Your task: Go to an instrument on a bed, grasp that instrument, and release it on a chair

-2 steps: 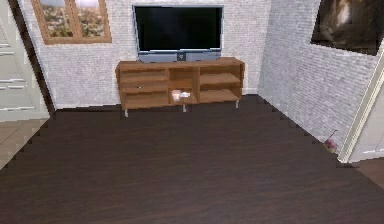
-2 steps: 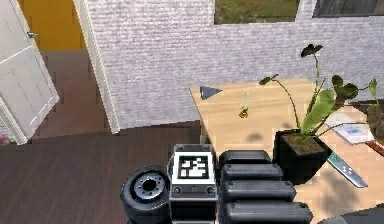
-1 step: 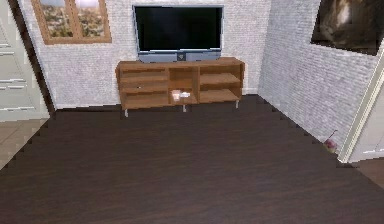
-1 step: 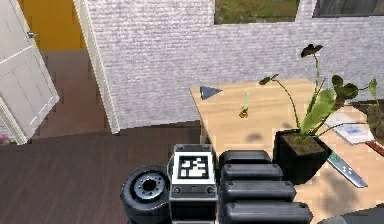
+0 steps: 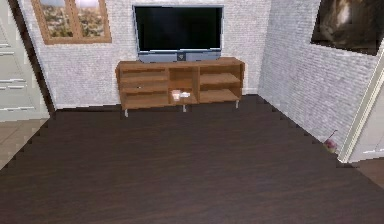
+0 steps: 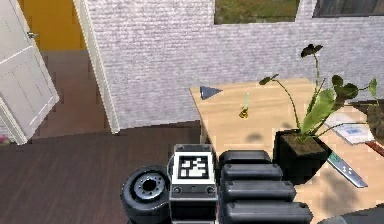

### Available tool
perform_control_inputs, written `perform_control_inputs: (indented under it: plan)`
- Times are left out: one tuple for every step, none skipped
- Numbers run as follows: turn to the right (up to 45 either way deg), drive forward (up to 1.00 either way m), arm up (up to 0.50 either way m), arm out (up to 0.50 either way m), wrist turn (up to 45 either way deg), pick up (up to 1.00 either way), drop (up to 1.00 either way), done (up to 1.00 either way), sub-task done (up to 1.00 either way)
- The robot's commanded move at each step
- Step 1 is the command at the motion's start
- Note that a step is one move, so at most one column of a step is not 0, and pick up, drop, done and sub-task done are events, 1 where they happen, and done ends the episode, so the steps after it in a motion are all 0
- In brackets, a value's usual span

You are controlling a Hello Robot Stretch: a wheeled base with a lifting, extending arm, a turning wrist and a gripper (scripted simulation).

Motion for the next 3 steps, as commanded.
perform_control_inputs:
  plan:
    - [45.0, 0.00, 0.00, 0.00, 0.0, 0.00, 0.00, 0.00, 0.00]
    - [45.0, 0.00, 0.00, 0.00, 0.0, 0.00, 0.00, 0.00, 0.00]
    - [45.0, 0.00, 0.00, 0.00, 0.0, 0.00, 0.00, 0.00, 0.00]
